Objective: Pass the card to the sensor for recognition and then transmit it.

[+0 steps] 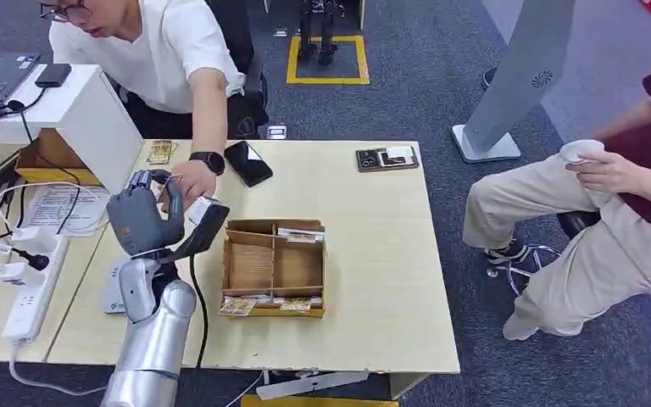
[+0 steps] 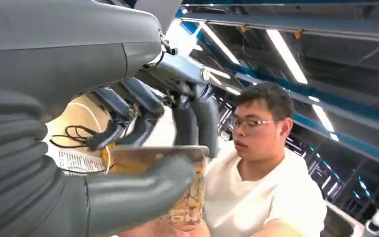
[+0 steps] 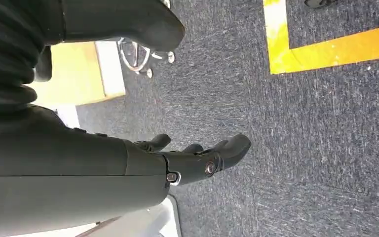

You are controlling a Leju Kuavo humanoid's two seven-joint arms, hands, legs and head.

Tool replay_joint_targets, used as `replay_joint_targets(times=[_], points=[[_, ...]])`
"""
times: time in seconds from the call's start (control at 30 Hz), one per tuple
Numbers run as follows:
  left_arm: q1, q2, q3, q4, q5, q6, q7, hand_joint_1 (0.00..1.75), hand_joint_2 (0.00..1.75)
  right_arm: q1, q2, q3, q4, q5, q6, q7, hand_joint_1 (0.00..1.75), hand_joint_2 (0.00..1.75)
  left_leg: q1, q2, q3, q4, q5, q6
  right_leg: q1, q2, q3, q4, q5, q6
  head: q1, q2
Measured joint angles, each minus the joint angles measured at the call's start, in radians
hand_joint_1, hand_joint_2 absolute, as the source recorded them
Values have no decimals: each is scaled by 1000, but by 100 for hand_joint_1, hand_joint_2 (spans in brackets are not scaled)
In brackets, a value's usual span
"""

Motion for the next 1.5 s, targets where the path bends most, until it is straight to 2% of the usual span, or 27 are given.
replay_joint_targets(times=[0.17,0.43,0.47,0.93,1.03,1.07,1.3,1.5], points=[[10,25,-53,28,25,0,23,0,175,-1,0,6,0,9,0,2,0,175,0,0,0,0,0,0,0,0,0,0,0,0,0,0],[22,29,-60,31,23,0,13,0,175,-2,0,15,1,13,-1,2,0,175,0,0,0,0,0,0,0,0,0,0,0,0,0,0],[22,29,-60,31,22,0,13,0,0,-2,0,16,1,13,0,2,0,175,0,0,0,0,0,0,0,0,0,0,0,0,0,0],[25,29,-60,32,5,0,8,0,0,-2,0,20,1,15,-3,8,0,175,0,0,0,0,0,0,0,0,0,0,0,0,0,0],[41,28,-60,28,38,1,-22,0,0,-2,0,20,1,9,-6,8,0,175,0,0,0,0,0,0,0,0,0,0,0,0,0,0],[49,27,-60,23,51,1,-36,0,175,-2,0,20,1,9,-7,8,0,175,0,0,0,0,0,0,0,0,0,0,0,0,0,0],[114,10,-60,-35,194,1,-164,0,175,1,0,20,1,-1,-10,8,0,175,0,1,0,0,0,0,0,0,0,0,0,0,0,0],[141,2,-60,-74,203,1,-173,0,175,2,0,20,1,-1,-10,8,0,175,0,0,0,0,0,0,0,0,0,0,0,0,0,0]])
